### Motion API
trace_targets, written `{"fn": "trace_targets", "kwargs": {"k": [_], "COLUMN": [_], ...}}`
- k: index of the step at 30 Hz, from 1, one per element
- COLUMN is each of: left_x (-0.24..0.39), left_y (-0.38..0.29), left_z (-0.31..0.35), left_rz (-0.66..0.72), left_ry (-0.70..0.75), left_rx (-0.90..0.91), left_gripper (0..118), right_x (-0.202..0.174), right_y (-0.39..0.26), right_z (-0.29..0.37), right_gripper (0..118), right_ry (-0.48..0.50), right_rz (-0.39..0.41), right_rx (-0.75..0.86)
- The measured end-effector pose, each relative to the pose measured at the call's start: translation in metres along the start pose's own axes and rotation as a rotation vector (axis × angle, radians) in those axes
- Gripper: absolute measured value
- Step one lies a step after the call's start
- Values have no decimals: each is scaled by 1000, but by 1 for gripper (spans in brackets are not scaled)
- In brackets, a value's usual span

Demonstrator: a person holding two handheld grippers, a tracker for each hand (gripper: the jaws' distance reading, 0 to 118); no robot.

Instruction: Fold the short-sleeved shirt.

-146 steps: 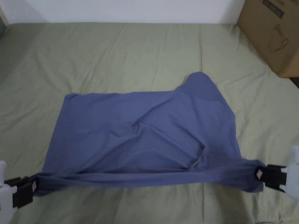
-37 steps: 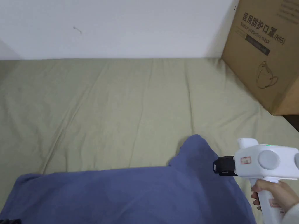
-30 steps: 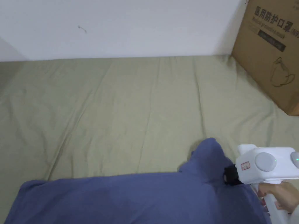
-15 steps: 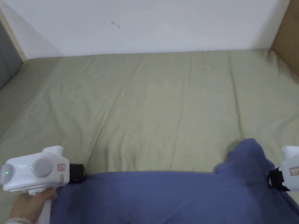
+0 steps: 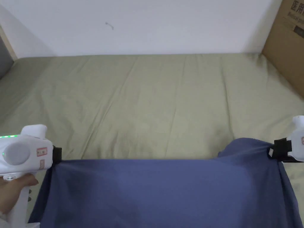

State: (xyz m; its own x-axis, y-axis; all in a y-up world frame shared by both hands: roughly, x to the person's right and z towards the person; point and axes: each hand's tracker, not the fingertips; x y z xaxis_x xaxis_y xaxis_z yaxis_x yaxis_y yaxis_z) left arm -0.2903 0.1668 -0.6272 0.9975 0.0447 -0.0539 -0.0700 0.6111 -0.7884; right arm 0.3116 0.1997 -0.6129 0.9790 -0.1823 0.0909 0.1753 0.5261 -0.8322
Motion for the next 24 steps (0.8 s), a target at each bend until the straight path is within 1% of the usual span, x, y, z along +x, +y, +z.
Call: {"fn": "trace_targets", "kwargs": {"k": [2, 4, 5, 7, 9, 10, 13, 16, 17, 19, 20, 21, 22, 23, 24], "left_x": [-4, -12, -14, -23, -31, -35, -43, -43, -44, -49, -53, -56, -60, -63, -67], "left_y": [6, 4, 1, -19, -42, -58, -110, -164, -184, -216, -229, -240, -249, -253, -255], "left_z": [23, 52, 64, 94, 118, 130, 153, 160, 157, 147, 142, 135, 130, 129, 132], "left_rz": [8, 33, 35, 24, -6, -19, -37, -75, -95, -67, -48, -31, -19, 1, 48], "left_ry": [-15, -45, -59, -73, -67, -68, -76, -50, -47, -79, -92, -124, -121, -122, -121], "left_rx": [52, 80, 99, 121, 113, 102, 42, -55, -78, -144, -166, -173, -173, -184, -190], "left_gripper": [0, 0, 0, 0, 0, 0, 0, 0, 0, 1, 1, 2, 7, 32, 61], "right_x": [-4, -6, -6, -4, 0, 3, 13, 16, 19, 24, 27, 31, 36, 39, 38], "right_y": [0, -7, -11, -31, -57, -76, -135, -197, -220, -255, -267, -280, -290, -295, -301], "right_z": [17, 42, 51, 76, 98, 108, 127, 134, 130, 121, 114, 106, 99, 98, 100], "right_gripper": [1, 1, 1, 1, 1, 1, 1, 1, 1, 1, 1, 1, 1, 6, 20], "right_ry": [-2, 27, 21, 25, 33, 51, 62, 44, 25, -3, -15, -15, -6, 14, 22], "right_rz": [19, 44, 49, 78, 83, 87, 65, 31, 13, -49, -58, -84, -110, -135, -155], "right_rx": [24, 63, 66, 81, 77, 75, 19, -71, -99, -126, -127, -163, -177, -148, -117]}}
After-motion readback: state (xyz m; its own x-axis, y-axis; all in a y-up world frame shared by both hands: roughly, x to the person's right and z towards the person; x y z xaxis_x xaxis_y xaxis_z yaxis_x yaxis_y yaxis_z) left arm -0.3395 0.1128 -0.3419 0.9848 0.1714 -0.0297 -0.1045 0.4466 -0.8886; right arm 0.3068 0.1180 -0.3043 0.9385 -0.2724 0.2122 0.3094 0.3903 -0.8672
